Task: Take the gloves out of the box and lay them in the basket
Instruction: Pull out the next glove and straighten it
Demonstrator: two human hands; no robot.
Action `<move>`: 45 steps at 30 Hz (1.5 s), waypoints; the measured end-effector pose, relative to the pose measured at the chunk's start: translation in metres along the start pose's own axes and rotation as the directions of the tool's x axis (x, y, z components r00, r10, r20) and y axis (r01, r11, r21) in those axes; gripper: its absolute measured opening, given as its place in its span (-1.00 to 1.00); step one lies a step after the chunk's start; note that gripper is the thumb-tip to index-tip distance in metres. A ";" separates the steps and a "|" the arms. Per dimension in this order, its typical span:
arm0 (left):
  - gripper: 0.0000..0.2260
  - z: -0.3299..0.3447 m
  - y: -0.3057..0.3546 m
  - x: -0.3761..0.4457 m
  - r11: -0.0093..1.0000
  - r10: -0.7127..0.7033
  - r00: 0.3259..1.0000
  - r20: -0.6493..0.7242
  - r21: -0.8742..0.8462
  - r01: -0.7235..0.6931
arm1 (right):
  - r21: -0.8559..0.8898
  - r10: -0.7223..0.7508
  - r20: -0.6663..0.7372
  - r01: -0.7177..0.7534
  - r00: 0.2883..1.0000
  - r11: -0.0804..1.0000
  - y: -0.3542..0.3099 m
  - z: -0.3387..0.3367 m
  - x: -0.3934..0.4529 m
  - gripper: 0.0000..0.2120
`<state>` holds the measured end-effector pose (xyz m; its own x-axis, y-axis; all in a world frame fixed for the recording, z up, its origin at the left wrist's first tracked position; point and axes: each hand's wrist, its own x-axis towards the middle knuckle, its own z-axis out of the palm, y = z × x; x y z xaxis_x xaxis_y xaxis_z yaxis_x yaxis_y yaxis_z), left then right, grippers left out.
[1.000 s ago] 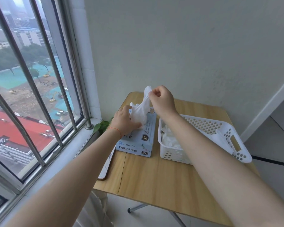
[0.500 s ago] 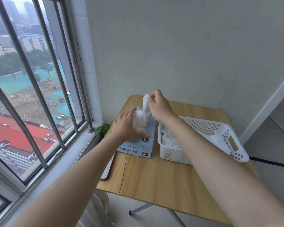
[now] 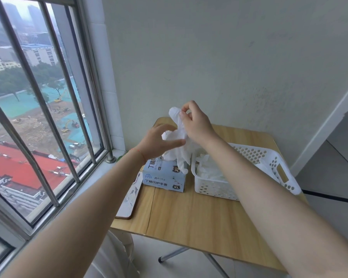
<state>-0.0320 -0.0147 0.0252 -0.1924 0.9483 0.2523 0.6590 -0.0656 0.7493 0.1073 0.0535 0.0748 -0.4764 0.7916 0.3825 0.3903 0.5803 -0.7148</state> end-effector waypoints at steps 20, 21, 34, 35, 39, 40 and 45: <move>-0.76 -0.025 0.040 0.007 0.887 -0.325 0.924 -0.202 -0.404 0.223 | 0.638 0.416 0.063 -0.358 0.907 0.682 0.017 -0.033 -0.002 -0.90; -0.72 -0.022 0.034 0.005 0.892 -0.355 0.922 -0.154 -0.351 0.285 | 0.637 0.407 0.060 -0.349 0.911 0.687 0.015 -0.035 -0.003 -0.91; -0.73 -0.009 0.049 -0.005 0.806 -0.053 0.981 0.186 -0.572 0.152 | 0.283 0.228 0.151 -0.263 0.962 0.922 -0.027 -0.043 -0.014 -0.83; -0.81 -0.010 0.048 -0.007 0.816 -0.052 0.978 0.200 -0.556 0.157 | 0.251 0.232 0.122 -0.256 0.965 0.933 -0.027 -0.046 -0.015 -0.81; -0.76 -0.014 0.043 -0.012 0.806 -0.107 0.980 0.168 -0.563 0.184 | 0.002 0.208 0.100 -0.209 0.973 0.978 -0.026 -0.050 -0.015 -0.88; -0.67 -0.015 0.042 -0.013 0.801 -0.111 0.980 0.165 -0.569 0.186 | -0.043 0.202 0.110 -0.198 0.973 0.979 -0.025 -0.050 -0.016 -0.90; -0.77 -0.015 0.035 -0.020 0.814 -0.125 0.938 0.322 -0.508 0.283 | 0.043 0.231 0.031 -0.232 0.973 0.972 -0.029 -0.046 -0.015 -0.96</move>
<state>-0.0160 -0.0405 0.0549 -0.0292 0.9981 -0.0544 0.1128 0.0573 0.9920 0.1393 0.0332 0.1163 -0.3976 0.8979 0.1891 0.4556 0.3721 -0.8087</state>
